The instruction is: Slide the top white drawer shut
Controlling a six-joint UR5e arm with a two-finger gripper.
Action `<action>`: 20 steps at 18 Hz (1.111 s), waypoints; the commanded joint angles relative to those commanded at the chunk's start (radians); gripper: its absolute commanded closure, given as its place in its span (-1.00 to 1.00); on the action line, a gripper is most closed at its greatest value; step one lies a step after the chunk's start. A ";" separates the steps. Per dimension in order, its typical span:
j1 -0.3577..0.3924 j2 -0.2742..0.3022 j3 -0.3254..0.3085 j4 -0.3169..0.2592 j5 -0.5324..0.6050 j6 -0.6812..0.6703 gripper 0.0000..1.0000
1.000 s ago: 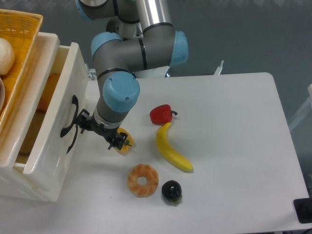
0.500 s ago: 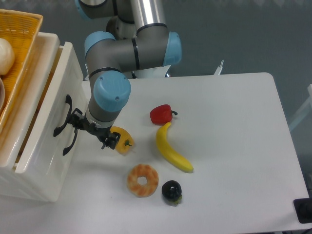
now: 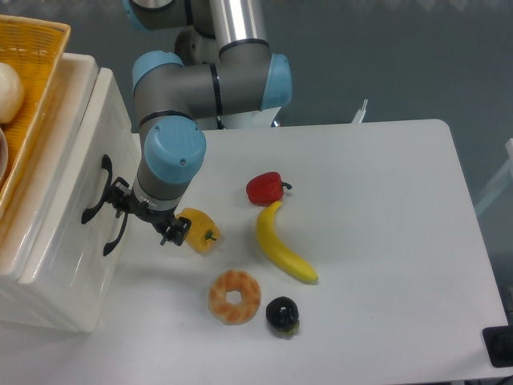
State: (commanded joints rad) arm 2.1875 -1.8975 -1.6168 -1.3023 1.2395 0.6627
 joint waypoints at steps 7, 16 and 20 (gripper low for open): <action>-0.005 0.000 -0.003 -0.003 -0.002 0.000 -1.00; -0.012 0.000 -0.003 -0.003 -0.002 0.000 -1.00; -0.012 0.000 -0.003 -0.005 -0.002 0.000 -1.00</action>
State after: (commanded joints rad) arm 2.1752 -1.8975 -1.6199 -1.3070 1.2379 0.6627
